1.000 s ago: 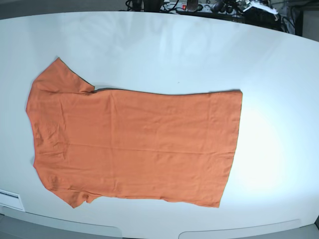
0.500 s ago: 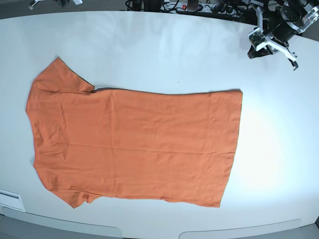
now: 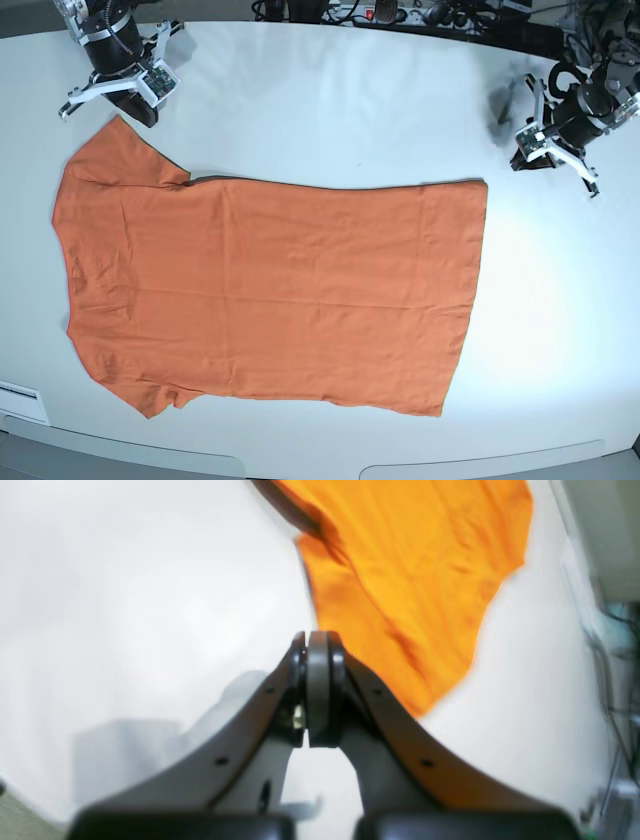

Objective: Fold the T-shirt properly
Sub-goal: 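Move both grippers to the shirt's shoulder corners and grasp them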

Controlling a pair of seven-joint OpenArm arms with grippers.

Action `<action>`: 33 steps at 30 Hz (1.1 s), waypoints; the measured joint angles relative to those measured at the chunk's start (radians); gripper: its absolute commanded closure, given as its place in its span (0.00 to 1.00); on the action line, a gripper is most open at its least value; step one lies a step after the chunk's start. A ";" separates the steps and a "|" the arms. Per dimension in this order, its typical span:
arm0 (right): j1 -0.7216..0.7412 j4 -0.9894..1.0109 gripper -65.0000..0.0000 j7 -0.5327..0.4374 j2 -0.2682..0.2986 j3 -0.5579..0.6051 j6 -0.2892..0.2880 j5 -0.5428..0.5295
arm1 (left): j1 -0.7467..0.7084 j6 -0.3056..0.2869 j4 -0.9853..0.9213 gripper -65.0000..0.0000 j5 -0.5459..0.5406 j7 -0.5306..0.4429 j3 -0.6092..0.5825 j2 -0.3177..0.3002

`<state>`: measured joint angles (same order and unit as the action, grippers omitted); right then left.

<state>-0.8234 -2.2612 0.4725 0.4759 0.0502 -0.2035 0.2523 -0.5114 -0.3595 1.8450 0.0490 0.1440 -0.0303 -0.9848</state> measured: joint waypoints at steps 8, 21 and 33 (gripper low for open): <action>0.128 0.204 1.00 -0.006 0.000 -0.001 -0.050 -0.002 | 0.301 0.022 -0.091 0.38 -0.001 -0.053 -0.342 -0.001; 0.130 0.204 0.57 -0.001 0.000 -0.002 -0.037 -0.070 | 0.592 0.060 -0.193 0.38 0.142 -0.151 -0.686 0.001; 0.128 0.209 0.57 0.017 0.000 -0.002 0.028 -0.040 | 0.636 0.070 -0.275 1.00 0.184 -0.199 -0.740 0.008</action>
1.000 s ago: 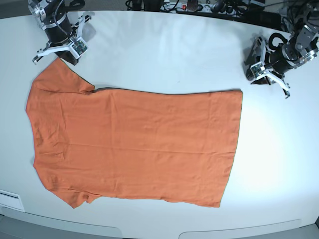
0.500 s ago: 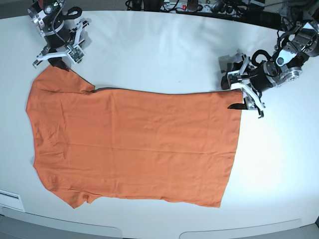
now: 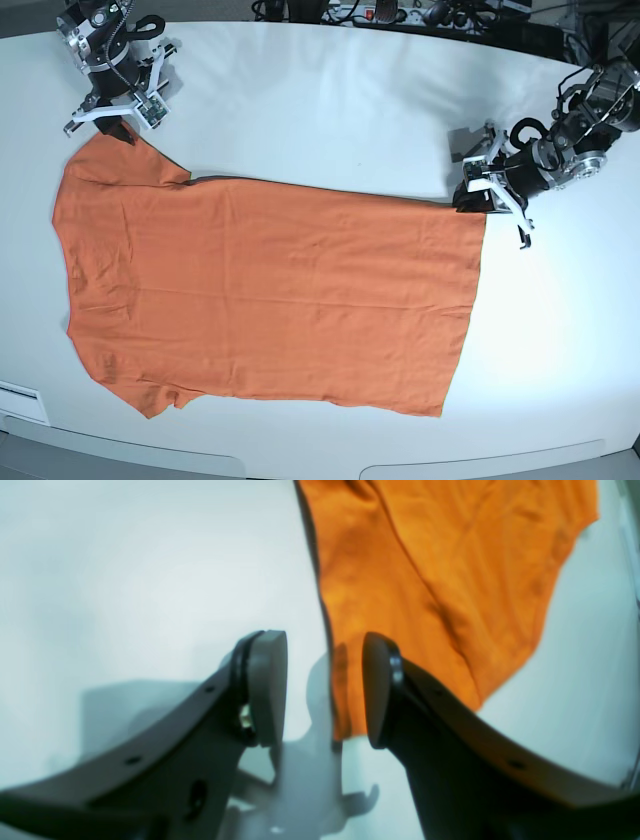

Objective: Fold the T-shirt properly
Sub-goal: 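Move both grippers to the shirt's shoulder corners and grasp them, then pull the grasped shoulder edge with both grippers to straighten the shirt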

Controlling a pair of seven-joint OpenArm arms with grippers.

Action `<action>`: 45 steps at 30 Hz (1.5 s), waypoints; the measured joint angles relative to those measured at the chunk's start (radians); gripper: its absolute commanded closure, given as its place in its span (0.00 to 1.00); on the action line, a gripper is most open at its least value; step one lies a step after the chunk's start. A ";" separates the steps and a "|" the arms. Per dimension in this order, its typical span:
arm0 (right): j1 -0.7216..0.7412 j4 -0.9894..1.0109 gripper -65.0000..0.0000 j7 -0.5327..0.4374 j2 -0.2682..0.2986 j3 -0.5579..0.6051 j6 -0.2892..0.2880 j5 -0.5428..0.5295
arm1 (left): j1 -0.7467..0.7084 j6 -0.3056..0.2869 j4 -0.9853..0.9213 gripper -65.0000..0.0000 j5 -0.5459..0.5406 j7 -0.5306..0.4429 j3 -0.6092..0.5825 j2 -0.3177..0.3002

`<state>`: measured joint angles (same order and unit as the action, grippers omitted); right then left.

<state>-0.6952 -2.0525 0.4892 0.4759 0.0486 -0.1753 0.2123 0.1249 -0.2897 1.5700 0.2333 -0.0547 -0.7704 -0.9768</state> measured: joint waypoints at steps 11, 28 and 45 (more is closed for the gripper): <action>0.085 0.128 0.53 -0.005 0.000 0.000 0.013 0.004 | 0.001 0.013 0.000 1.00 0.000 0.027 0.000 0.015; 0.028 -0.017 1.00 0.174 0.021 -0.005 0.018 0.020 | -0.061 -0.011 0.273 1.00 0.021 0.303 -0.010 -0.073; -0.431 -0.259 1.00 0.188 0.028 -0.208 0.013 0.042 | -0.420 0.146 0.681 1.00 0.145 0.610 -0.014 -0.287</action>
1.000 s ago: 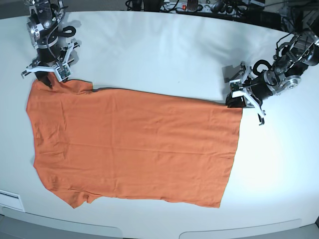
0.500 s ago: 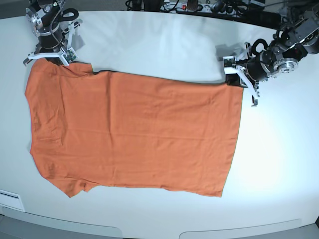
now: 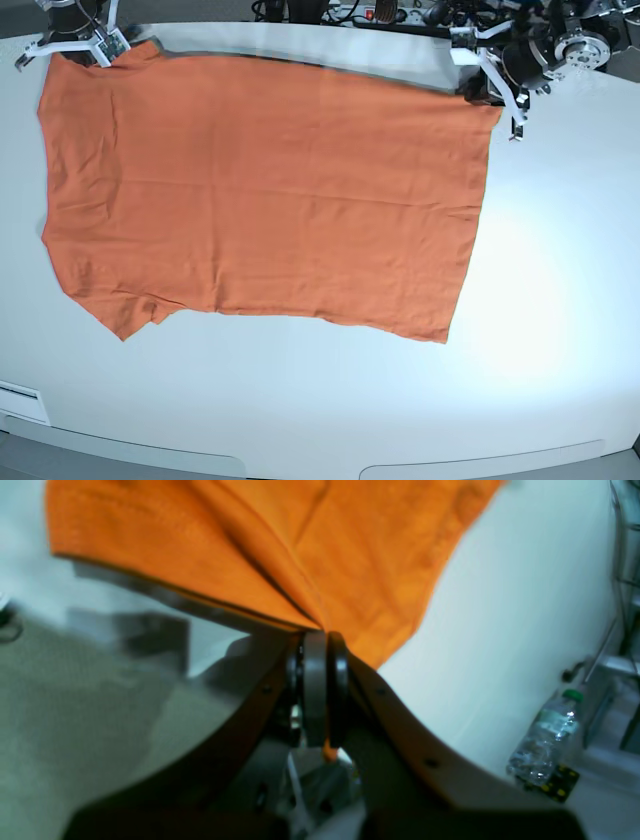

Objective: Fold the T-shirt properly
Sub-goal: 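Pull the grasped shoulder edge with both grippers to straighten the shirt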

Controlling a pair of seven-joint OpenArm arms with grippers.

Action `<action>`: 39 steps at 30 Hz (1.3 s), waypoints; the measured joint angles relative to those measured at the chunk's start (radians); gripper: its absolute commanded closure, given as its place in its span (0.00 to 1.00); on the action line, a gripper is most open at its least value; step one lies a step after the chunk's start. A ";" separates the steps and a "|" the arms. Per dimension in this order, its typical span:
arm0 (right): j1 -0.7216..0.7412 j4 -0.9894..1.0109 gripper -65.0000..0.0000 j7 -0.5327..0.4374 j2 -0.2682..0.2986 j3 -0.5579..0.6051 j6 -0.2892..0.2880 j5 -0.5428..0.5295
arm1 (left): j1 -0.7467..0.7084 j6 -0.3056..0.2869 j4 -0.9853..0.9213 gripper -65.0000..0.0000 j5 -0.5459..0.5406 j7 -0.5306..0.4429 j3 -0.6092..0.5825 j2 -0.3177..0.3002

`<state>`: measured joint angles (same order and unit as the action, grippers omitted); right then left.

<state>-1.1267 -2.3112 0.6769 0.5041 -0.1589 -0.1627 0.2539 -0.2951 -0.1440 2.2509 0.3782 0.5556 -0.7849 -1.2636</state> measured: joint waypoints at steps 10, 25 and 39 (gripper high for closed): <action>-0.023 -0.008 1.00 -0.003 0.003 0.000 0.039 0.111 | -0.126 0.226 0.093 1.00 0.287 0.170 0.001 0.002; 0.246 -0.010 1.00 -0.085 0.004 -0.001 -0.065 -0.069 | 0.092 0.233 0.027 1.00 0.178 -0.038 0.003 0.106; 0.412 0.248 1.00 -0.161 0.060 -0.074 -0.154 -0.190 | 0.249 0.188 -0.188 1.00 0.063 -0.176 0.003 0.177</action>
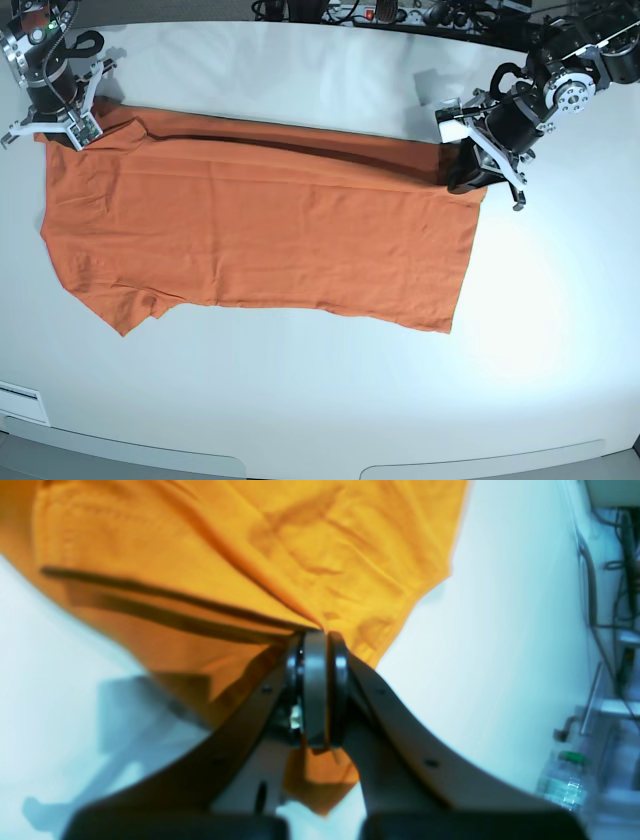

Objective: Fold the T-shirt properly
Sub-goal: 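Pull the grasped shoulder edge with both grippers to straighten the shirt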

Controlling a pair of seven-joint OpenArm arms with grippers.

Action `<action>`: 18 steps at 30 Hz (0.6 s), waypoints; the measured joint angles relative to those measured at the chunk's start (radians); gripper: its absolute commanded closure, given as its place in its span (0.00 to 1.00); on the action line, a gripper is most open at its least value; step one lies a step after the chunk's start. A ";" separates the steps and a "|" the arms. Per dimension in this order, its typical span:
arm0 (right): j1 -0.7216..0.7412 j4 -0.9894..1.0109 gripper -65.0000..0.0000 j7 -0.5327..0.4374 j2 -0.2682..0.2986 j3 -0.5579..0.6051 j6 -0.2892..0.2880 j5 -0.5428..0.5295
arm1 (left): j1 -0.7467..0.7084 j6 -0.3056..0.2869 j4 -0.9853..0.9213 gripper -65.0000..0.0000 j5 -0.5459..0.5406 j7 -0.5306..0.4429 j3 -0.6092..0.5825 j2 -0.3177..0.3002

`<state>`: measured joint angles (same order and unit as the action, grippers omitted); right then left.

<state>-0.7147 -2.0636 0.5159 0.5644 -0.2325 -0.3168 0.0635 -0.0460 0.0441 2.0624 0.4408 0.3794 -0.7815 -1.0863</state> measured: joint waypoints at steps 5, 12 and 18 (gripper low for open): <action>0.071 0.034 1.00 -0.001 0.009 0.000 -0.002 0.003 | 0.064 0.000 -0.080 1.00 -0.016 -0.016 -0.003 0.028; 0.117 0.035 1.00 -0.001 0.018 0.000 -0.054 -0.143 | 0.107 0.001 -0.102 1.00 -0.067 -0.048 -0.003 0.027; 0.143 0.036 1.00 -0.006 0.017 0.000 -0.050 -0.143 | 0.108 -0.004 -0.102 1.00 -0.067 -0.085 -0.003 0.048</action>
<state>-0.5720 -2.0277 0.5102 0.5816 -0.2329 -0.3672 -0.0799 0.0616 0.0402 1.9602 0.3737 0.2939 -0.7845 -1.0382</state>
